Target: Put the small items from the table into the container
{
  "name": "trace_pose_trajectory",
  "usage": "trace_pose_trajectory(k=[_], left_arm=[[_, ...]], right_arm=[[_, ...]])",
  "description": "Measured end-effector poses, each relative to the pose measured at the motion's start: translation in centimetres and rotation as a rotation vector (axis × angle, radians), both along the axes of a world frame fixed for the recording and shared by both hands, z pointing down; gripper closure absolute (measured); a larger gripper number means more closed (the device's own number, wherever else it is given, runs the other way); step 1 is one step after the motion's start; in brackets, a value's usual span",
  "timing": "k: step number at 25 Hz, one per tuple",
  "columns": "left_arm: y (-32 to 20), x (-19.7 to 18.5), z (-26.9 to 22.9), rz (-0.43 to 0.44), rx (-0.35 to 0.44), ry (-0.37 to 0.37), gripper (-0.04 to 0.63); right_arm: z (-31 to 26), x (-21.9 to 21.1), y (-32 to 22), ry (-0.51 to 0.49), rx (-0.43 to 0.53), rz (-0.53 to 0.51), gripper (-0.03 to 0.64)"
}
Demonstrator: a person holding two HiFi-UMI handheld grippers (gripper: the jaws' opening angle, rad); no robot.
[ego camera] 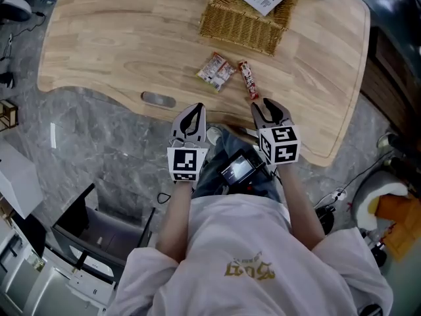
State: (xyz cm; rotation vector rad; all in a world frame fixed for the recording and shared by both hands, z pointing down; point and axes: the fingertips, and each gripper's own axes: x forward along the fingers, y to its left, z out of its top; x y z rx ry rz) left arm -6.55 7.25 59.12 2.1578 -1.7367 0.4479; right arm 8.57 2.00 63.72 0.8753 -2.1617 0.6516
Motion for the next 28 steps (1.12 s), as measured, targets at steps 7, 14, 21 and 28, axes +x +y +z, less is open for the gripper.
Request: trace_pose_trajectory(k=[7, 14, 21, 28], left_arm=[[-0.6, -0.5, 0.5, -0.001, -0.009, -0.001, 0.601], [-0.3, -0.5, 0.9, -0.016, -0.030, 0.014, 0.601], [-0.9, 0.3, 0.5, -0.017, -0.023, 0.024, 0.601], [-1.5, 1.2, 0.5, -0.009, -0.025, 0.023, 0.601]], right_arm=[[1.6, -0.9, -0.7, 0.036, -0.019, -0.015, 0.431], [2.4, -1.4, -1.7, 0.088, 0.007, -0.037, 0.413], [2.2, -2.7, -2.1, 0.146, 0.055, -0.100, 0.413], [2.4, -2.2, -2.5, 0.134, 0.035, -0.104, 0.486]])
